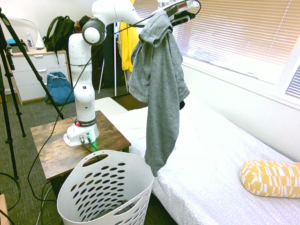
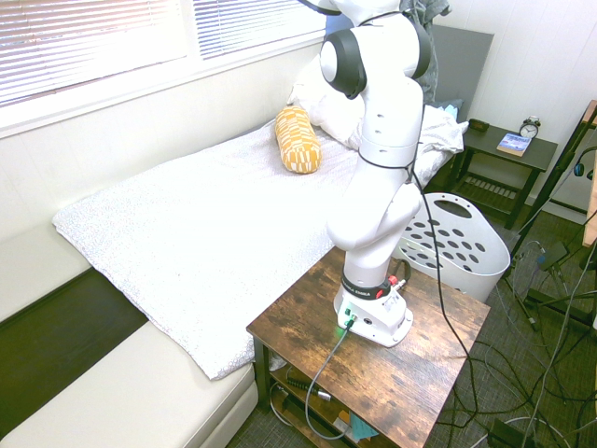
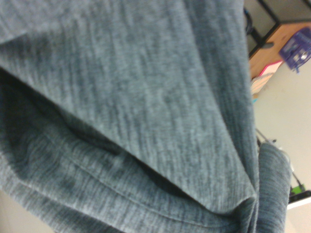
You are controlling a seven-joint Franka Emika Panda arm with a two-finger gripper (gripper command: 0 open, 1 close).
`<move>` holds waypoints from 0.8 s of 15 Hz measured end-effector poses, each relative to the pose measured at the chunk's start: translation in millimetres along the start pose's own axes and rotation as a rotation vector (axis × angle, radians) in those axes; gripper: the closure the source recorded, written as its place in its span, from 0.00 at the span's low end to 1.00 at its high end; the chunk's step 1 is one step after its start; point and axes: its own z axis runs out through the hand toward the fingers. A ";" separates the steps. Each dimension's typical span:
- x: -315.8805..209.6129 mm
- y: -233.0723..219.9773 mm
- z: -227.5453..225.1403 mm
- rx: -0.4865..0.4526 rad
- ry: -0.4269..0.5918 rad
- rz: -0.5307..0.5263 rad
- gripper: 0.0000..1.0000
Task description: Put my clothes in the laundry bag
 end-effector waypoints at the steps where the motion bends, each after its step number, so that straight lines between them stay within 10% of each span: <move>1: 6.7 -6.6 18.6 -0.005 -0.040 -0.025 1.00; 12: 114.9 -287.5 192.7 -0.004 -0.190 -0.169 1.00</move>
